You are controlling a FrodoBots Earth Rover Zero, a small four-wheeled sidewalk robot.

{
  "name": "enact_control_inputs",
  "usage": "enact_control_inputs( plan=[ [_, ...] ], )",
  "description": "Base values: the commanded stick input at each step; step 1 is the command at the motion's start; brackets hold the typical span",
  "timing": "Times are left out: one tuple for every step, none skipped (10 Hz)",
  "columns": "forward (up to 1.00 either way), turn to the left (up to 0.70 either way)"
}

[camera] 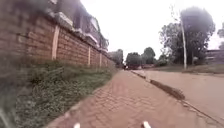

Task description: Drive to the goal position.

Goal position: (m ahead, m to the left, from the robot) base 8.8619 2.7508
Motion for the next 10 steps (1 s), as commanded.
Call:
enact_control_inputs(
  plan=[
    [0.50,0.00],
    [0.50,0.00],
    [0.50,0.00],
    [0.50,0.00],
    [0.50,0.01],
    [0.50,0.14],
    [0.50,-0.49],
    [0.50,-0.43],
    [0.50,-0.04],
    [0.50,0.01]
  ],
)
